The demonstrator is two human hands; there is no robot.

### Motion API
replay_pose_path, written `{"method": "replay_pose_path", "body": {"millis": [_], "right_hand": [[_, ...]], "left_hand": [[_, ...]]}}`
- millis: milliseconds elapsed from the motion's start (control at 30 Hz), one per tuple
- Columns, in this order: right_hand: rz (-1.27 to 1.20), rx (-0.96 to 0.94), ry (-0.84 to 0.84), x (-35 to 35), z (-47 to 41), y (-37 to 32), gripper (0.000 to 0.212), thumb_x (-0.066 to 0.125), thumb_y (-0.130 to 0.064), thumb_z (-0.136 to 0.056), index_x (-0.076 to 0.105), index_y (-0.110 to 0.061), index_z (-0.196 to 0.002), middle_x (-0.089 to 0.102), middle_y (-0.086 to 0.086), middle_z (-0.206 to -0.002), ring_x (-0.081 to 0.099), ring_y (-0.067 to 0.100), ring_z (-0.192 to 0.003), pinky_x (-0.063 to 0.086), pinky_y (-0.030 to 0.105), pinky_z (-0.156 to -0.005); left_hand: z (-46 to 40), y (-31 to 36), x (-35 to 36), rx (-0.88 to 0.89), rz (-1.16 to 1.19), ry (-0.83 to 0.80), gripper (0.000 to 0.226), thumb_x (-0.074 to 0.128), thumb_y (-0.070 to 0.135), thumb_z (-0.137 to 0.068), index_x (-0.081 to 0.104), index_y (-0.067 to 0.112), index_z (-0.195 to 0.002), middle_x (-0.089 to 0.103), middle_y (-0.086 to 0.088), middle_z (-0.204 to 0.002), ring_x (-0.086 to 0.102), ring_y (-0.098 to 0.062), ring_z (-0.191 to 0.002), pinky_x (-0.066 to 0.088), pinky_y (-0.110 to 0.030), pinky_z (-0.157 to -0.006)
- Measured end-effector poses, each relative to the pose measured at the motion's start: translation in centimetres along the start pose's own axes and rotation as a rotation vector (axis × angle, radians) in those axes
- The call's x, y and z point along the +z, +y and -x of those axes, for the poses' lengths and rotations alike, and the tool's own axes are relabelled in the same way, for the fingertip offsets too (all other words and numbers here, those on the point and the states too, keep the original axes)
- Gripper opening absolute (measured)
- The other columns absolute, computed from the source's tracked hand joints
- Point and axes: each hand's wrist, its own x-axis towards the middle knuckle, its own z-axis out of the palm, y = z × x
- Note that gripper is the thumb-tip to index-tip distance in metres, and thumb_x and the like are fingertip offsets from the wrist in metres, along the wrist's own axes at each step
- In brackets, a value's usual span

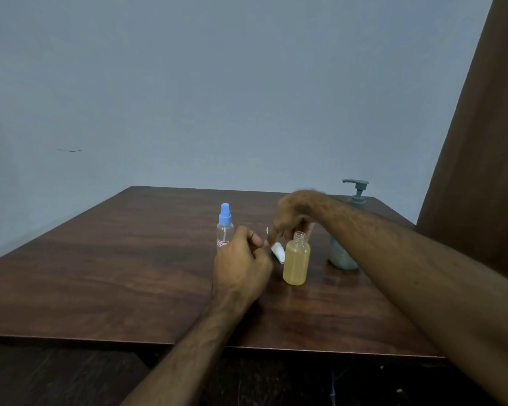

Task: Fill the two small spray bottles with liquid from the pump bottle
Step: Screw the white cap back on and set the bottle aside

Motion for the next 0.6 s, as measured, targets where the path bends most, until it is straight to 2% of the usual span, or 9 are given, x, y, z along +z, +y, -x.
{"method": "replay_pose_path", "body": {"millis": [67,133,200,267,333,400,467,600], "right_hand": [[0.029,-0.005,0.005,0.4,-0.3,0.0,0.034,0.082,-0.036,-0.087,0.066,-0.006,-0.086,0.071,0.008,-0.098,0.07,0.021,-0.077,0.058,0.026,-0.053],[0.042,-0.015,0.005,0.8,-0.3,-0.1,0.032,0.081,-0.033,-0.088,0.064,-0.007,-0.08,0.067,0.003,-0.086,0.066,0.019,-0.073,0.056,0.026,-0.057],[0.028,-0.04,0.007,0.9,-0.3,0.0,0.03,0.081,-0.031,-0.089,0.067,-0.005,-0.086,0.069,0.005,-0.089,0.069,0.022,-0.08,0.058,0.028,-0.064],[-0.04,-0.07,0.042,0.6,-0.1,0.2,0.034,0.081,-0.029,-0.088,0.072,0.002,-0.1,0.076,0.012,-0.1,0.075,0.028,-0.094,0.062,0.033,-0.075],[-0.161,-0.117,0.114,-0.3,0.5,0.5,0.037,0.083,-0.025,-0.086,0.073,0.006,-0.104,0.078,0.018,-0.097,0.078,0.031,-0.093,0.065,0.039,-0.082],[-0.25,-0.177,0.213,-1.4,1.8,0.8,0.035,0.085,-0.021,-0.084,0.074,0.006,-0.103,0.079,0.02,-0.09,0.079,0.031,-0.086,0.065,0.042,-0.082],[-0.276,-0.226,0.324,-2.5,3.6,1.2,0.032,0.085,-0.02,-0.082,0.075,0.004,-0.101,0.079,0.018,-0.089,0.079,0.031,-0.086,0.065,0.044,-0.084],[-0.245,-0.319,0.495,-3.8,8.0,2.5,0.015,0.083,-0.023,-0.082,0.075,-0.012,-0.09,0.079,0.007,-0.078,0.072,0.011,-0.06,0.059,0.029,-0.07]], "left_hand": [[0.0,0.0,0.0,-0.001,0.0,0.005,0.007,0.051,0.017,-0.077,0.05,0.024,-0.077,0.068,0.003,-0.075,0.063,-0.019,-0.072,0.053,-0.036,-0.067],[-0.1,-0.1,0.1,-0.003,-0.006,0.013,0.009,0.051,0.014,-0.077,0.05,0.023,-0.077,0.066,0.002,-0.072,0.061,-0.02,-0.069,0.051,-0.035,-0.065],[-0.1,-0.1,0.2,-0.007,-0.015,0.014,0.011,0.053,0.012,-0.078,0.05,0.023,-0.077,0.065,0.001,-0.069,0.061,-0.021,-0.067,0.05,-0.035,-0.063],[-0.2,-0.1,0.3,-0.006,-0.037,0.014,0.013,0.054,0.011,-0.079,0.049,0.023,-0.077,0.064,0.001,-0.068,0.06,-0.02,-0.065,0.049,-0.034,-0.061],[-0.2,-0.1,0.3,0.014,-0.05,0.013,0.014,0.056,0.012,-0.08,0.049,0.024,-0.077,0.063,0.002,-0.067,0.058,-0.017,-0.061,0.045,-0.03,-0.059],[-0.1,0.1,0.3,0.046,-0.06,-0.007,0.013,0.057,0.014,-0.082,0.051,0.025,-0.079,0.062,0.004,-0.067,0.056,-0.012,-0.058,0.042,-0.027,-0.057],[0.0,0.1,0.3,0.072,-0.053,-0.044,0.012,0.058,0.016,-0.083,0.052,0.026,-0.08,0.062,0.007,-0.067,0.055,-0.007,-0.057,0.046,-0.028,-0.058],[0.1,0.0,0.3,0.124,-0.056,-0.16,0.012,0.062,0.03,-0.077,0.056,0.029,-0.087,0.065,0.012,-0.076,0.059,0.001,-0.065,0.057,-0.032,-0.071]]}}
